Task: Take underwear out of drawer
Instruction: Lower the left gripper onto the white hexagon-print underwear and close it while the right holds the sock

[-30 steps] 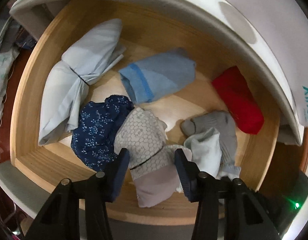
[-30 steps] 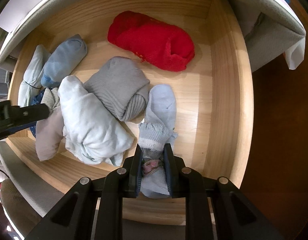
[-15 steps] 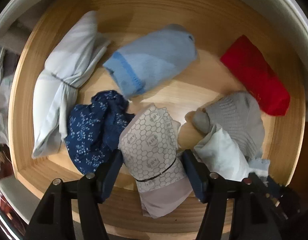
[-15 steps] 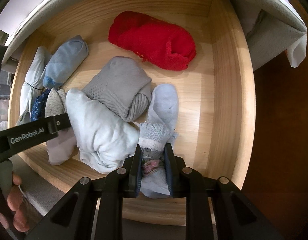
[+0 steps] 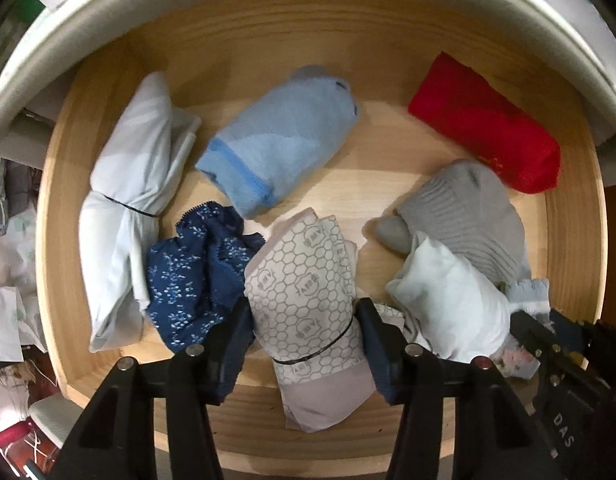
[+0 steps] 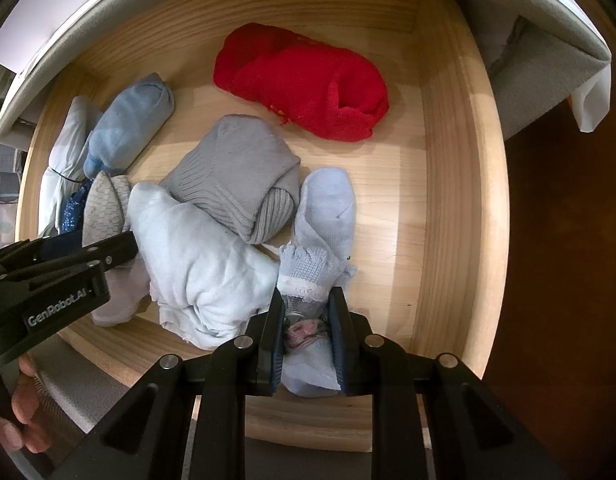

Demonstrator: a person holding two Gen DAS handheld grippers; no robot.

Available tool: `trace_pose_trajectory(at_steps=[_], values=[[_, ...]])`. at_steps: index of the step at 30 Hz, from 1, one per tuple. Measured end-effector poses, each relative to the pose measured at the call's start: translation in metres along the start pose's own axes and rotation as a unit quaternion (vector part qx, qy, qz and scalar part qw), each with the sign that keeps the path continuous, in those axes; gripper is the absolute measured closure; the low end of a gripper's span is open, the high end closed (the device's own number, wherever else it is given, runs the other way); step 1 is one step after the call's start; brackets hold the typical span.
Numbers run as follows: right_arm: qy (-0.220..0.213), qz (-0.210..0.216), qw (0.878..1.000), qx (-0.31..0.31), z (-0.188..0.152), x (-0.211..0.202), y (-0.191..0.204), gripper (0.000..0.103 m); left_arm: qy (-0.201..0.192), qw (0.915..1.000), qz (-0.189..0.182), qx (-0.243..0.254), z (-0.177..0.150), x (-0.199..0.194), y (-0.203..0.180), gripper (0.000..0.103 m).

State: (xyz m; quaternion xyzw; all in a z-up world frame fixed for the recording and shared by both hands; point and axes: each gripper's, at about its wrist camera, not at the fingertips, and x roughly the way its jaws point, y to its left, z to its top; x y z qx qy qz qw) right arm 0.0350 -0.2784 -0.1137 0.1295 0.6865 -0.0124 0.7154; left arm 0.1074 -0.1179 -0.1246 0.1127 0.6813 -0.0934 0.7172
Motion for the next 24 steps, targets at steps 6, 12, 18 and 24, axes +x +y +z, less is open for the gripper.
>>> trace_pose_trajectory(at_steps=[6, 12, 18, 24], values=[[-0.001, -0.011, 1.0, -0.004, -0.001, 0.002, 0.008, 0.084, -0.018, 0.9997, 0.0, 0.015, -0.006, -0.022, 0.008, 0.049], [-0.002, -0.021, 1.0, -0.007, -0.002, 0.002, 0.017, 0.084, -0.036, 0.9991, -0.013, 0.017, -0.013, -0.045, 0.017, 0.05], [-0.003, -0.039, 0.999, -0.016, -0.002, 0.004, 0.027, 0.084, -0.055, 0.9977, -0.025, 0.031, -0.024, -0.068, 0.022, 0.05], [-0.007, -0.05, 0.999, -0.019, -0.004, 0.004, 0.035, 0.084, -0.064, 0.9964, -0.039, 0.039, -0.041, -0.082, 0.036, 0.051]])
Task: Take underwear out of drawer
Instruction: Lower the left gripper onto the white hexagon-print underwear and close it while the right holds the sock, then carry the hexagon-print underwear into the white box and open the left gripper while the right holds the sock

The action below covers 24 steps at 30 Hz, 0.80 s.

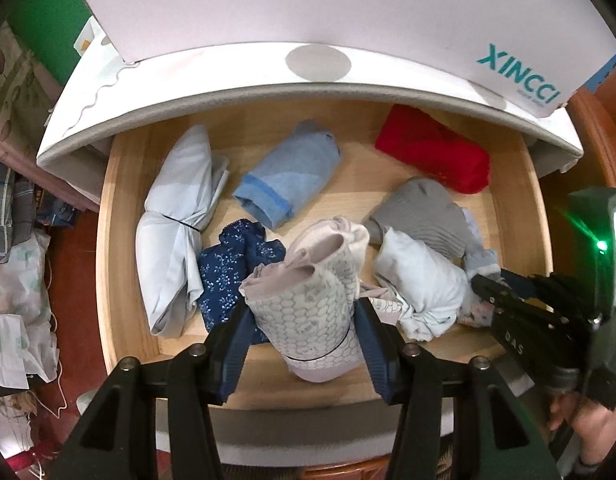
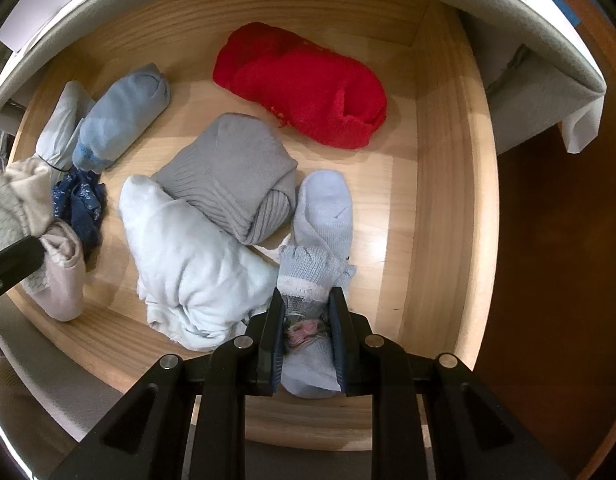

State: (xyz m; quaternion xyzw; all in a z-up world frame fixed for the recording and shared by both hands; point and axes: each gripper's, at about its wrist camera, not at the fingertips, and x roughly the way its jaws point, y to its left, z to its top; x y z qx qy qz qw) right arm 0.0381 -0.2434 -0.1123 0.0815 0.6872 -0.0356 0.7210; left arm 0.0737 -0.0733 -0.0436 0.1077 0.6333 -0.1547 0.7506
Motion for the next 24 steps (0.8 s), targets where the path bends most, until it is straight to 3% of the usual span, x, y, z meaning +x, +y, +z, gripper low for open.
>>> trace_pose_trajectory(at_steps=[12, 24], values=[[-0.004, -0.005, 1.0, 0.0, -0.004, 0.0, 0.006, 0.084, -0.032, 0.9993, 0.011, -0.014, 0.005, -0.011, 0.017, 0.054], [-0.003, -0.009, 1.0, -0.002, -0.003, 0.0, 0.006, 0.084, -0.067, 0.9976, 0.016, 0.0, 0.007, -0.056, 0.028, 0.054]])
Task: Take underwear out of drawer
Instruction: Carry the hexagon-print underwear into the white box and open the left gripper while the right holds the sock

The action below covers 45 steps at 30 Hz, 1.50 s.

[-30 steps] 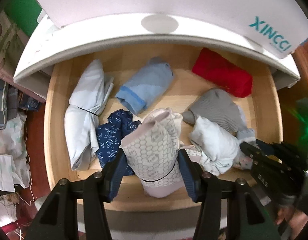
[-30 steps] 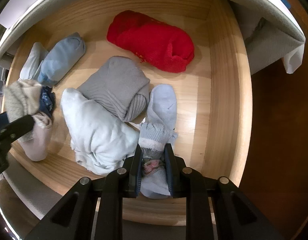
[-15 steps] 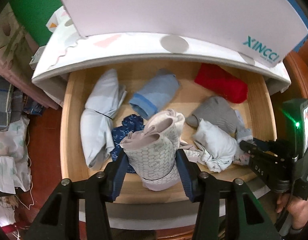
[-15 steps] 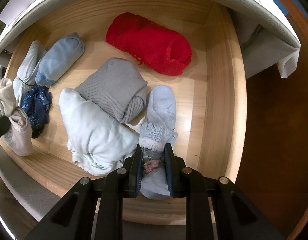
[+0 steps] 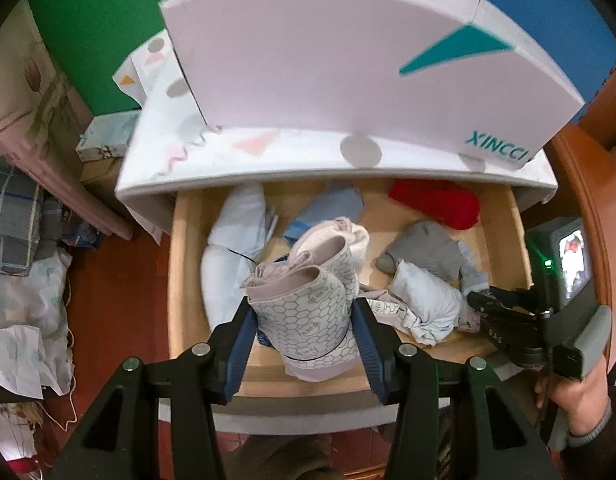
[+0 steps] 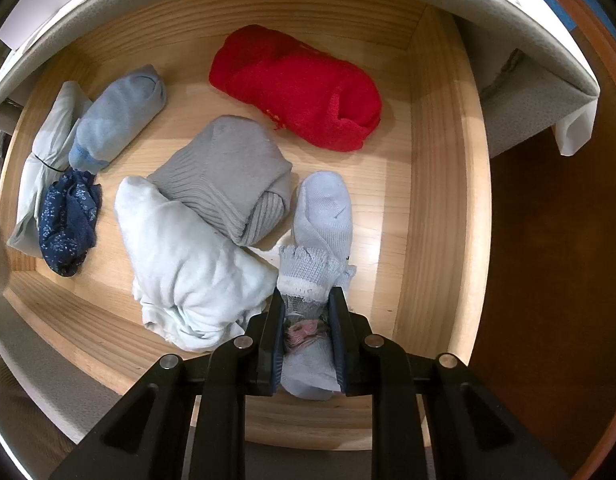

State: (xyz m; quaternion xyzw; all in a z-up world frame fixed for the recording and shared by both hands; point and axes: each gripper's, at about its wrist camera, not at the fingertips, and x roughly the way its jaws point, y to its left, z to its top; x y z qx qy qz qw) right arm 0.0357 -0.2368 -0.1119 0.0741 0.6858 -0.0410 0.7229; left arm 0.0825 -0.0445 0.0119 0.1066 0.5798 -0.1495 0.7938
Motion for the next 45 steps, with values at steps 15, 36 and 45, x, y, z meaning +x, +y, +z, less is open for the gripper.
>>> trace_pose_trajectory(at_steps=[15, 36, 45], values=[[0.0, -0.003, 1.0, -0.001, 0.0, 0.004, -0.002, 0.084, -0.091, 0.9958, 0.0, -0.002, 0.029, -0.102, 0.031, 0.054], [-0.008, 0.006, 1.0, 0.004, -0.003, 0.0, -0.005, 0.084, -0.177, 0.9826, 0.052, 0.024, 0.174, -0.119, 0.017, 0.054], [-0.006, 0.02, 1.0, 0.008, -0.002, -0.001, -0.018, 0.084, -0.114, 0.9908, 0.067, 0.028, 0.189, -0.04, 0.007, 0.054]])
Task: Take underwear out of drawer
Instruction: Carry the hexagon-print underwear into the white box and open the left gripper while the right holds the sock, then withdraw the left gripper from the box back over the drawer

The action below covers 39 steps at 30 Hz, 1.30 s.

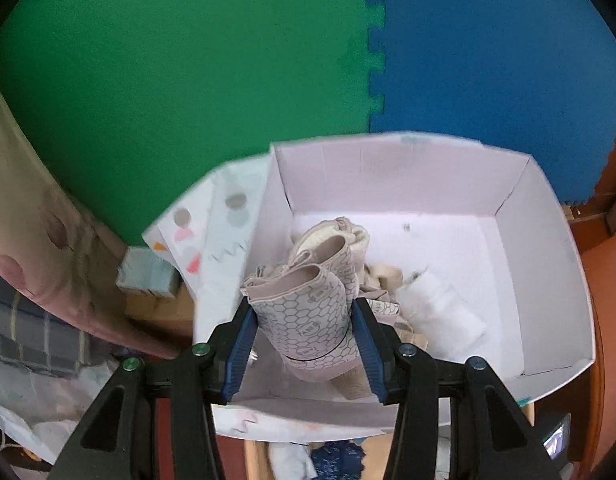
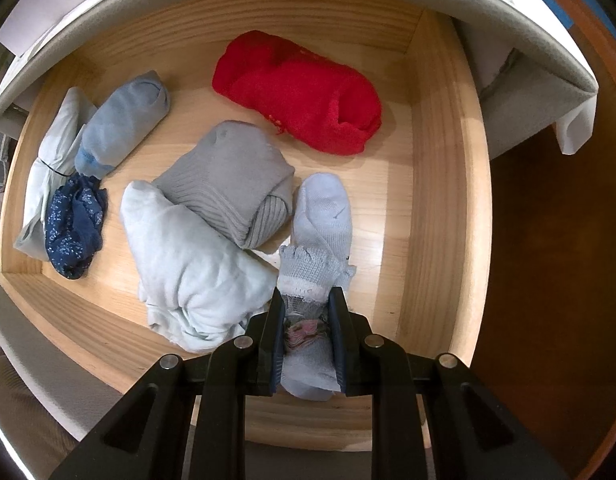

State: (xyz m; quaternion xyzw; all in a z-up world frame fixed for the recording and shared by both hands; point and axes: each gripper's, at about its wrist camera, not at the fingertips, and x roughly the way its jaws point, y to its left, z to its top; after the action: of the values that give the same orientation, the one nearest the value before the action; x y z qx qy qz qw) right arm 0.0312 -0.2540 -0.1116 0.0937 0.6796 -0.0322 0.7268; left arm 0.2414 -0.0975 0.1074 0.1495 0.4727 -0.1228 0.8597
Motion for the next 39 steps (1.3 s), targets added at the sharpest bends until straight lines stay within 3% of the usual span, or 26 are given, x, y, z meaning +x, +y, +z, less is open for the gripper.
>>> trace_pose_trajectory(at_steps=[12, 23, 33, 39], values=[[0.002, -0.002, 1.0, 0.001, 0.004, -0.002, -0.009, 0.084, 0.028, 0.9983, 0.007, -0.05, -0.021, 0.012, 0.007, 0.054], [0.002, -0.004, 1.0, 0.003, 0.006, -0.002, -0.008, 0.084, 0.068, 0.9894, 0.002, -0.128, -0.024, 0.004, 0.012, 0.054], [0.0, -0.004, 1.0, 0.003, 0.006, -0.002, -0.005, 0.084, 0.072, 0.9877, -0.002, -0.139, -0.018, 0.0, 0.018, 0.051], [0.001, -0.008, 1.0, 0.002, 0.006, -0.001, -0.003, 0.084, 0.056, 0.9939, -0.007, -0.095, -0.013, -0.018, 0.014, 0.049]])
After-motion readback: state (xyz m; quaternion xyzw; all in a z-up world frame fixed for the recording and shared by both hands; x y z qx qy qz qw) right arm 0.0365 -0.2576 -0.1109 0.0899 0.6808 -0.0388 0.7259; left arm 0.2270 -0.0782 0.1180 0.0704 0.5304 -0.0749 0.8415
